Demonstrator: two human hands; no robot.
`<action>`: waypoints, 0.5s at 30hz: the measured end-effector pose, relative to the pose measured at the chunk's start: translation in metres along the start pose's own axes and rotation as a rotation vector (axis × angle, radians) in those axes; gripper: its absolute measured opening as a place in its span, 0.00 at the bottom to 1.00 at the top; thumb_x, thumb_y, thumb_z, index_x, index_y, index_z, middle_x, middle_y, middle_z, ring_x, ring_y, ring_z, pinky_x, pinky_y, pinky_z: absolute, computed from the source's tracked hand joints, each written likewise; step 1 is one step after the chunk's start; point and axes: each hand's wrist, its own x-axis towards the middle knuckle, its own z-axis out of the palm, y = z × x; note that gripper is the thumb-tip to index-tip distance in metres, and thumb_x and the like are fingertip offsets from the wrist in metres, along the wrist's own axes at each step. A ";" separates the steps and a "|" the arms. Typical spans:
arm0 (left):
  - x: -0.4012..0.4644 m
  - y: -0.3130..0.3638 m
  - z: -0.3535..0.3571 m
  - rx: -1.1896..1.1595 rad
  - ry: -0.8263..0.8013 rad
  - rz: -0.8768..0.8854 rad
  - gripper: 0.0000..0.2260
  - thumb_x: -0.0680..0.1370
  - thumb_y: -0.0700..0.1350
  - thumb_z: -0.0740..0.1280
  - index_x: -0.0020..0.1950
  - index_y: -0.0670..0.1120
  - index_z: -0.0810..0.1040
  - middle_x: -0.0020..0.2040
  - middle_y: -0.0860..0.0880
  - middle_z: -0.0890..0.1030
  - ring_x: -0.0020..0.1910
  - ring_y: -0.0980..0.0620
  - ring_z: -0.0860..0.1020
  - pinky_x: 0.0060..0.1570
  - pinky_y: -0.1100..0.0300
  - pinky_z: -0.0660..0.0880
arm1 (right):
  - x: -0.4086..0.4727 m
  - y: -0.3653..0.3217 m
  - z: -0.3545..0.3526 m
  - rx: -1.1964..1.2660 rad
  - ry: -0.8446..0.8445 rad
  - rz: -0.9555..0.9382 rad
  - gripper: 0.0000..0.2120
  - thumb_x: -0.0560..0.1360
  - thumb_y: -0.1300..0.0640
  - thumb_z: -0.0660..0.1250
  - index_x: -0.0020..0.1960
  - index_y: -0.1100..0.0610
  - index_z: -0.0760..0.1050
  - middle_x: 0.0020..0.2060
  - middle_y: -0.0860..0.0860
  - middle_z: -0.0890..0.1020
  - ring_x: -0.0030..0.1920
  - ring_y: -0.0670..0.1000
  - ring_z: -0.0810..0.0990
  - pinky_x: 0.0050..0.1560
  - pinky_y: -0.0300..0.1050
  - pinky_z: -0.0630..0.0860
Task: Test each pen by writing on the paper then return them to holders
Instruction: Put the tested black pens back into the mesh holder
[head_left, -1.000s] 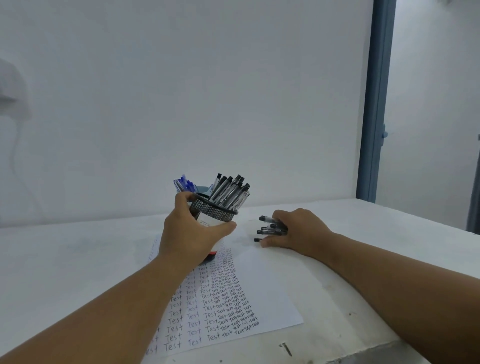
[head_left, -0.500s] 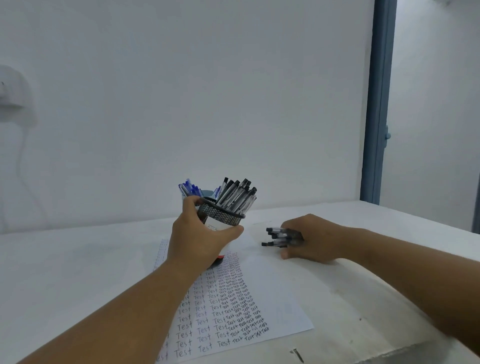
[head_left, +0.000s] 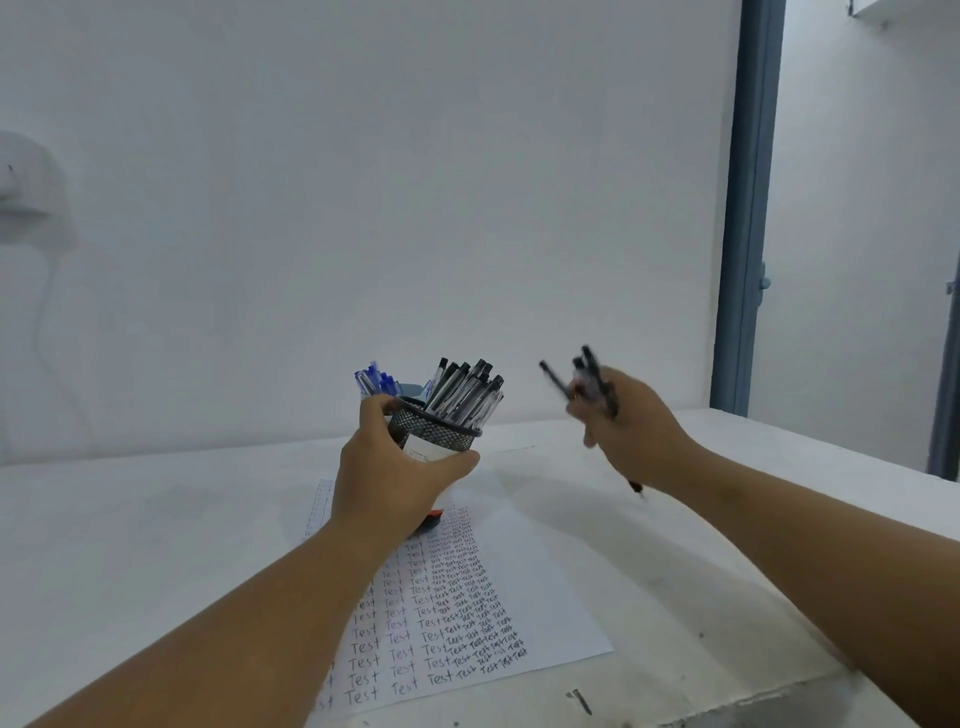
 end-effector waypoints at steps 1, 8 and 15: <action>0.000 0.000 0.000 0.008 0.004 0.005 0.35 0.63 0.52 0.83 0.63 0.56 0.66 0.48 0.59 0.78 0.44 0.61 0.79 0.35 0.67 0.76 | 0.002 -0.008 0.000 0.116 0.050 0.022 0.01 0.80 0.58 0.67 0.51 0.55 0.76 0.38 0.53 0.83 0.33 0.50 0.82 0.41 0.47 0.77; 0.001 -0.002 0.001 0.034 0.008 0.012 0.36 0.63 0.54 0.83 0.64 0.56 0.66 0.48 0.60 0.78 0.46 0.62 0.79 0.43 0.64 0.76 | -0.003 -0.020 0.030 0.601 0.137 0.186 0.04 0.80 0.60 0.68 0.55 0.56 0.76 0.41 0.53 0.84 0.30 0.49 0.79 0.40 0.45 0.76; 0.002 -0.002 0.002 0.034 0.005 0.013 0.35 0.63 0.53 0.83 0.62 0.56 0.67 0.48 0.59 0.78 0.44 0.62 0.79 0.36 0.69 0.74 | -0.016 -0.003 0.040 0.454 0.006 0.246 0.12 0.76 0.57 0.73 0.57 0.58 0.76 0.39 0.57 0.83 0.38 0.52 0.85 0.48 0.50 0.78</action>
